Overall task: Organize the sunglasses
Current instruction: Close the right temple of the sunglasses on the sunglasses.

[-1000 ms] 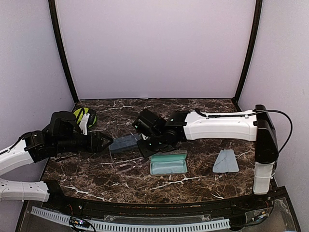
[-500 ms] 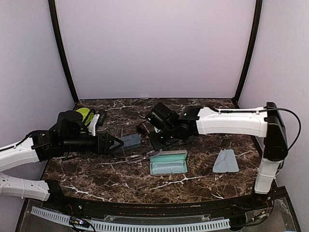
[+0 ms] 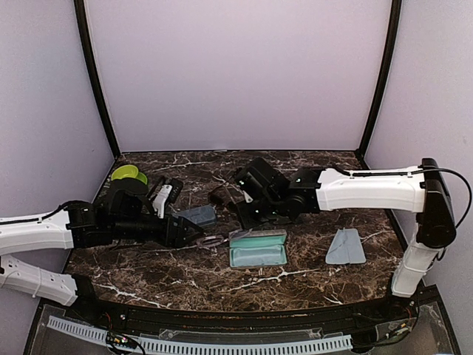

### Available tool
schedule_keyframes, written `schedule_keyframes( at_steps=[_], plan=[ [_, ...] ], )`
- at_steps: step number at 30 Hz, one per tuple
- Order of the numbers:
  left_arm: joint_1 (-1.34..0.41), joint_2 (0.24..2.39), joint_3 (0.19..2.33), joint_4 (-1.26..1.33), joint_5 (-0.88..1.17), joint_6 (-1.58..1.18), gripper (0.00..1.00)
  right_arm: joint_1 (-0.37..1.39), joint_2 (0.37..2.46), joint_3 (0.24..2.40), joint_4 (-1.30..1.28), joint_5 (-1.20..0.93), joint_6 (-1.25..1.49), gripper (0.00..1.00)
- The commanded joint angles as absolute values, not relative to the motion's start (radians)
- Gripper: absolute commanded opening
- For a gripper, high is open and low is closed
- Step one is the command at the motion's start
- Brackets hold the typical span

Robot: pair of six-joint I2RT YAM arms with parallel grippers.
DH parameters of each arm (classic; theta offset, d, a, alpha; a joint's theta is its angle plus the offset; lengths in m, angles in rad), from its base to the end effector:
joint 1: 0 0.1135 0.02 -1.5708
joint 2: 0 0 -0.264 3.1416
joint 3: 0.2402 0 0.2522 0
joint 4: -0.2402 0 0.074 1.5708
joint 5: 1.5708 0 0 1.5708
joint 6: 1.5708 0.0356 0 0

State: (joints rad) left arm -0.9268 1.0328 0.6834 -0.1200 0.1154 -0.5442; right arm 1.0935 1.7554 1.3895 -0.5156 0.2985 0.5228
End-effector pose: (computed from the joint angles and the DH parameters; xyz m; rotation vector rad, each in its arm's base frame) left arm 0.1366 -0.1888 0.2633 0.4947 2.1441 -1.0002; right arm 0.1873 0.3393 0.2580 -0.5586 2.3706 0.3786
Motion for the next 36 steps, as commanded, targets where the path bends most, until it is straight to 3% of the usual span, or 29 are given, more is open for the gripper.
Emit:
schedule_keyframes(
  at_steps=[1,25,32,34,36],
  plan=[
    [-0.940,1.060,0.690,-0.077,0.106,-0.513,0.70,1.089,1.708,1.352,-0.435,0.320,0.500,0.00],
    [-0.948,1.136,0.723,-0.066,0.110,-0.513,0.70,1.089,1.677,1.276,-0.366,0.321,0.481,0.00],
    [-0.949,1.051,0.687,-0.034,0.061,-0.491,0.75,1.089,1.687,1.276,-0.371,0.315,0.479,0.00],
    [-0.950,1.046,0.684,-0.028,0.070,-0.480,0.84,1.089,1.690,1.278,-0.369,0.309,0.479,0.00],
    [-0.949,1.059,0.688,-0.037,0.079,-0.472,0.87,1.089,1.692,1.280,-0.367,0.305,0.479,0.00]
  ],
)
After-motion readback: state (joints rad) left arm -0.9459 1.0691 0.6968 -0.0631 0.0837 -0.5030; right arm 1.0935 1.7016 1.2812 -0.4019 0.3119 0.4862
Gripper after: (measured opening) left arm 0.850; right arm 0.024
